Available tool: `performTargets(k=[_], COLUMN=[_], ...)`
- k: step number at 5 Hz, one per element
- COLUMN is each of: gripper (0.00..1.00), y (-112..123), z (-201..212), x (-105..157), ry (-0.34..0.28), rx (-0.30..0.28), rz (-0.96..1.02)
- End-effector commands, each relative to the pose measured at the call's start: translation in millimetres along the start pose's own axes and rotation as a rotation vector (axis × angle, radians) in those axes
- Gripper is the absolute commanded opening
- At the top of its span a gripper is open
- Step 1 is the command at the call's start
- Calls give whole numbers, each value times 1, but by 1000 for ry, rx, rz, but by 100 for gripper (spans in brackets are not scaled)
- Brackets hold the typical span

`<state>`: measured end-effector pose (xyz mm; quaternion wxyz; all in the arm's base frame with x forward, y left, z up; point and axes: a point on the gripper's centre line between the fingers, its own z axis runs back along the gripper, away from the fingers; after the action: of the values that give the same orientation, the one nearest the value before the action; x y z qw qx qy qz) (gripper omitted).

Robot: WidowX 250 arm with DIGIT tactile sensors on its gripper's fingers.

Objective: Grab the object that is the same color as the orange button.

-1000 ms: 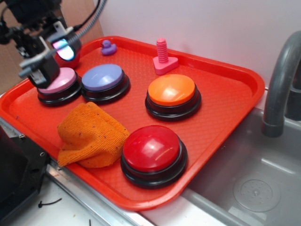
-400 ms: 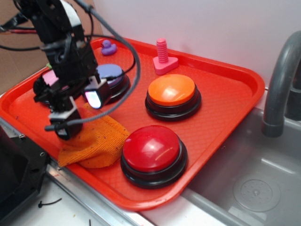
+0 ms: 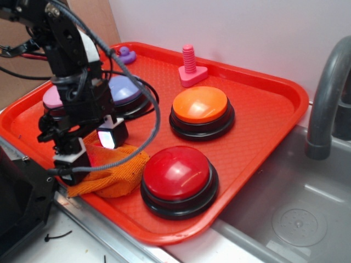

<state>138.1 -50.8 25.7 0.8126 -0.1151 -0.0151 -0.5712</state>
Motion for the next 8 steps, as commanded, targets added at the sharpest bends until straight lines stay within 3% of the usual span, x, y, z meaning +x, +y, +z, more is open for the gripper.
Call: performTargets(k=[1, 4, 5, 6, 7, 8], gripper=[0, 0, 0, 0, 0, 0], y=[-3, 1, 6, 13, 23, 34], z=[-5, 0, 8, 44, 85, 120], x=[3, 5, 5, 4, 6, 10], ry=[25, 42, 66, 95, 50, 91], rx=[33, 73, 118, 179, 205, 216], rz=[-9, 29, 133, 384, 629, 884])
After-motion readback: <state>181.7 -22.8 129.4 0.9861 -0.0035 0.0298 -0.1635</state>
